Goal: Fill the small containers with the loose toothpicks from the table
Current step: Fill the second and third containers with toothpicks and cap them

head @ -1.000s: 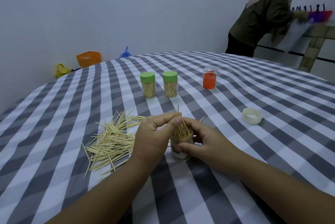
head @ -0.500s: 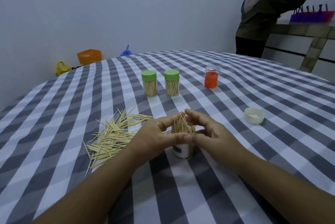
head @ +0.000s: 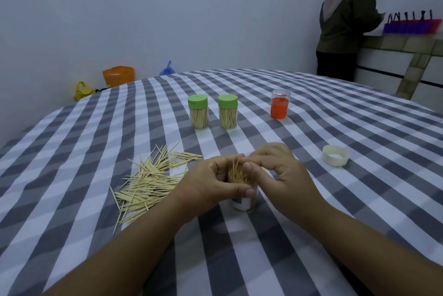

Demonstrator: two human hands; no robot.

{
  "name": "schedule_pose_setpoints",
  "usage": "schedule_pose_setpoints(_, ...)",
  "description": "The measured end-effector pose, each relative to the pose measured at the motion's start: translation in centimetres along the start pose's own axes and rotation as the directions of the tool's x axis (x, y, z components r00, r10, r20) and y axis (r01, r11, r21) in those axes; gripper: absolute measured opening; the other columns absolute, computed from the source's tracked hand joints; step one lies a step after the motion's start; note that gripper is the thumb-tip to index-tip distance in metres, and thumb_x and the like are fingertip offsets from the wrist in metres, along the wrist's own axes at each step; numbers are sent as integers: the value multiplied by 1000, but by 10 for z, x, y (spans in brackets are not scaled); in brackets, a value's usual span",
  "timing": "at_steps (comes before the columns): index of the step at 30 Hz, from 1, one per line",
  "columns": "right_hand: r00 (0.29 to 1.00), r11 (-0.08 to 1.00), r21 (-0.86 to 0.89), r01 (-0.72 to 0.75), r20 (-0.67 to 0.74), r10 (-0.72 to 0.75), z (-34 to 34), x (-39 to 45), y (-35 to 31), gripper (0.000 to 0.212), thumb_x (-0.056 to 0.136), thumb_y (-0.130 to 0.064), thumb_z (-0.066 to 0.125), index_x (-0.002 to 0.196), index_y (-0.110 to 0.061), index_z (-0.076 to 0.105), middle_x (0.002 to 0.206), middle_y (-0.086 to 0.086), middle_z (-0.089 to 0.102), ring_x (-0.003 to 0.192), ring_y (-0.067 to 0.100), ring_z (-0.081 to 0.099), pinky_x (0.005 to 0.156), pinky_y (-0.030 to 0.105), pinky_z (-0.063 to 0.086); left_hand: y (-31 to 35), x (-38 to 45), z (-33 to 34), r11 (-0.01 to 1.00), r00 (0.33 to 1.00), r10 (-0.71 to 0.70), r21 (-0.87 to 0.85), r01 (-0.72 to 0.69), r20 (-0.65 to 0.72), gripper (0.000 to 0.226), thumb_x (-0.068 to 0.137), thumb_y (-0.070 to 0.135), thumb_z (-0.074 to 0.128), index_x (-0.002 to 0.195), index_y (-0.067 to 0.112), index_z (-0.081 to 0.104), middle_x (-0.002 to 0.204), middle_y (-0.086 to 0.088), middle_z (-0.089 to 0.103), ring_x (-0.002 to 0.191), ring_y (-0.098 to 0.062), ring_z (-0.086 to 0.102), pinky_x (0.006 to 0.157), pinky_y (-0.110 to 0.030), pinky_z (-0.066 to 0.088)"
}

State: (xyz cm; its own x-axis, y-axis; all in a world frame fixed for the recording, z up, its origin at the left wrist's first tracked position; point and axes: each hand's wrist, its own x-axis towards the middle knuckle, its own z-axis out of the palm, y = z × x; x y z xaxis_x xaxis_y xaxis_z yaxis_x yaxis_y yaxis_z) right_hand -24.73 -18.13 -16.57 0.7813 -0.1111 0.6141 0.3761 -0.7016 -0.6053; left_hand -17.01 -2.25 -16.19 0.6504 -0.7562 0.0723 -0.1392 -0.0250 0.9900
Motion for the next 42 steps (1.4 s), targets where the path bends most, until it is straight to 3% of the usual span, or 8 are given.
schedule_pose_setpoints(5, 998, 999, -29, -23, 52, 24, 0, -4, 5, 41, 88, -49, 38, 96, -27, 72, 91, -19, 62, 103, 5, 50, 91, 40, 42, -1, 1, -1, 999, 999, -37, -29, 37, -3, 86, 51, 19, 90, 129, 6, 54, 114, -12, 69, 110, -24, 64, 94, -41, 50)
schedule_pose_setpoints(9, 1000, 999, -35, -8, 11, 8, 4, -5, -3, 38, 89, -52, 34, 113, -40, 61, 112, -15, 55, 113, 0, 43, 97, 34, 38, 4, -1, 1, 999, 999, -32, -38, 32, 15, 62, 61, 9, 82, 119, 8, 59, 107, -12, 70, 102, -24, 67, 86, -33, 55)
schedule_pose_setpoints(14, 979, 974, -221, 50, 205, -4, 4, -6, -5, 63, 86, -72, 12, 123, -47, 56, 147, -19, 33, 136, -5, 8, 107, 28, 4, 4, -3, 1, 998, 999, -47, -40, 46, -26, 58, 70, 1, 77, 123, 10, 56, 105, -6, 72, 100, -18, 68, 82, -28, 56)
schedule_pose_setpoints(21, 990, 978, -207, -12, 133, 40, -11, -1, 4, 75, 77, -83, 4, 107, -48, 64, 128, -40, 28, 125, -24, 5, 102, 13, -5, 4, -2, 0, 997, 997, -79, -1, 79, -20, 80, 53, 18, 84, 128, 12, 55, 113, -8, 69, 107, -20, 66, 94, -40, 51)
schedule_pose_setpoints(25, 975, 984, -179, -15, 215, 54, -12, -1, 5, 51, 77, -83, 6, 108, -67, 43, 128, -45, 25, 127, -23, 5, 105, 24, 4, 5, -2, 1, 997, 997, -81, -5, 81, -7, 76, 57, 15, 86, 127, 10, 55, 111, -8, 70, 106, -20, 66, 88, -36, 53)
schedule_pose_setpoints(33, 962, 988, -146, 48, 271, -7, -12, -2, 8, 67, 78, -82, 10, 110, -53, 61, 127, -44, 30, 132, -14, 12, 106, 24, 6, 4, -3, 2, 996, 995, -92, 7, 92, -40, 79, 53, 17, 91, 124, 17, 55, 111, -7, 70, 106, -19, 66, 91, -36, 53)
schedule_pose_setpoints(40, 960, 938, 207, -277, 21, 279, -24, 4, 12, 39, 96, -48, 35, 102, -30, 70, 114, -20, 61, 109, -11, 51, 86, 1, 34, 1, 0, 15, 999, 989, -52, -18, 50, -140, 81, 49, 19, 83, 125, 15, 55, 110, -5, 70, 100, -15, 68, 82, -26, 55)
schedule_pose_setpoints(42, 936, 933, 137, -332, -74, 343, -31, 9, 19, 29, 99, -36, 42, 105, -26, 69, 115, -13, 63, 106, -5, 54, 84, 4, 38, 1, 1, 19, 999, 987, -45, -23, 42, -153, 80, 50, 20, 82, 125, 17, 54, 112, -4, 69, 101, -13, 68, 80, -23, 55)
